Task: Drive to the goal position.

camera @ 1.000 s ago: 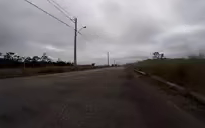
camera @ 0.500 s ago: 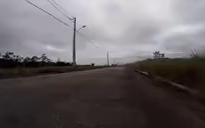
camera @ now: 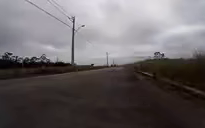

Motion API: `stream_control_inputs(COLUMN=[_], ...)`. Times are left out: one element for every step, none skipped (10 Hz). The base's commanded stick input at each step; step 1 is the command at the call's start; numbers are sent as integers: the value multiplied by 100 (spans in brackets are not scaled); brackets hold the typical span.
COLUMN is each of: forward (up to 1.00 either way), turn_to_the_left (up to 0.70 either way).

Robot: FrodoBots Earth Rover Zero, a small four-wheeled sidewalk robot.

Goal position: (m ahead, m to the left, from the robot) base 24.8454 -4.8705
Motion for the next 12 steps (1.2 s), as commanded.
stream_control_inputs(forward=[70, 70, 70, 70, 70, 70, 70, 70, 70, 70, 70, 70], turn_to_the_left=[0, -13, -14, -7, 0, 0, 0, 0, 0, 0, 0, 0])
